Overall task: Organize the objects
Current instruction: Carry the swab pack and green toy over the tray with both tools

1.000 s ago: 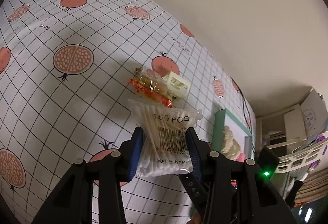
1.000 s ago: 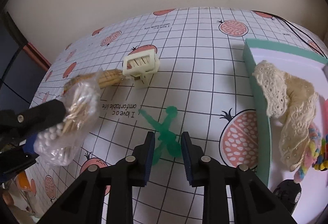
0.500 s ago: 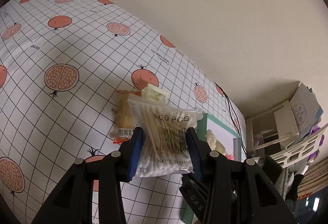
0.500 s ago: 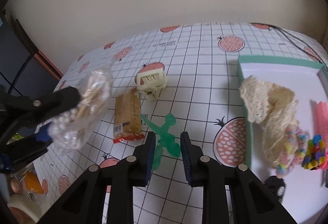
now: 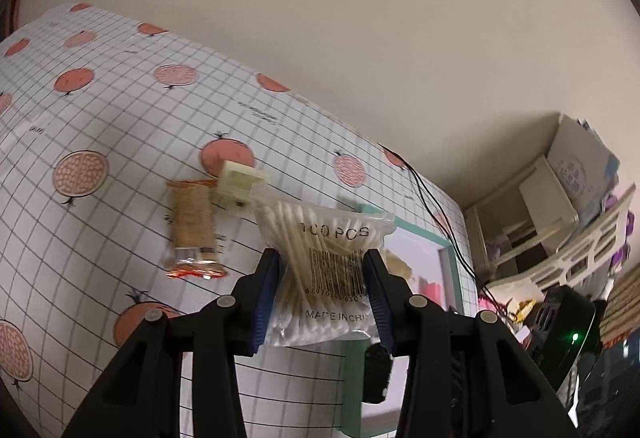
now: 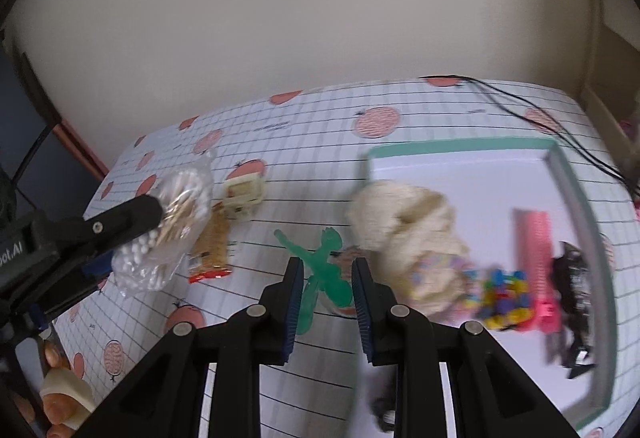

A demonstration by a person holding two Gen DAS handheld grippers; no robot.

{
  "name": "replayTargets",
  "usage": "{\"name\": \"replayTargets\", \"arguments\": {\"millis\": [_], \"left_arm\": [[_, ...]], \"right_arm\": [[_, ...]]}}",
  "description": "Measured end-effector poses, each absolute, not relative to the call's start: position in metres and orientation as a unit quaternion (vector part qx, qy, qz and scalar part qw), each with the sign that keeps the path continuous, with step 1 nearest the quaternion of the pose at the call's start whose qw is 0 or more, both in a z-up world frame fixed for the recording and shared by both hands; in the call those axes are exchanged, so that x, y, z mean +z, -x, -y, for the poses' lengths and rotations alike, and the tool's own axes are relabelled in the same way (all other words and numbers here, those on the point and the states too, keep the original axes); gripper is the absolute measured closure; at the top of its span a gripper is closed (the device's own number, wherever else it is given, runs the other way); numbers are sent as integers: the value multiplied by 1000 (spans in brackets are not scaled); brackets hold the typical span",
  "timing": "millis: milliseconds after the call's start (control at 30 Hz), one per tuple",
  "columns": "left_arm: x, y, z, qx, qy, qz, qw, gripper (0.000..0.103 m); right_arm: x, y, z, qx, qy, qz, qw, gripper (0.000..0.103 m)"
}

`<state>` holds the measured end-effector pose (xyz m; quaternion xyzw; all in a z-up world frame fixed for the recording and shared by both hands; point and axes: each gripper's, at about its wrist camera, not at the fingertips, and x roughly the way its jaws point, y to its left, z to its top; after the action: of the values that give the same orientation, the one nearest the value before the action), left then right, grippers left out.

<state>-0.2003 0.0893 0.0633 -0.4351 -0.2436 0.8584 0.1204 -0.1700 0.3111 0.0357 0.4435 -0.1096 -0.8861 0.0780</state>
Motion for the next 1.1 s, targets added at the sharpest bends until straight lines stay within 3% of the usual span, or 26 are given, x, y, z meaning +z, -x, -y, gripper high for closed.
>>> {"name": "replayTargets", "arguments": {"millis": [667,1100], "left_arm": [[46,184,-208,846,465,162,206,58],[16,187,-237,826,502,148,209,58]], "right_arm": [[29,139,-408,-870,-478,116,-19,76],[5,138,-418,-843,-524,119,-30,75]]}}
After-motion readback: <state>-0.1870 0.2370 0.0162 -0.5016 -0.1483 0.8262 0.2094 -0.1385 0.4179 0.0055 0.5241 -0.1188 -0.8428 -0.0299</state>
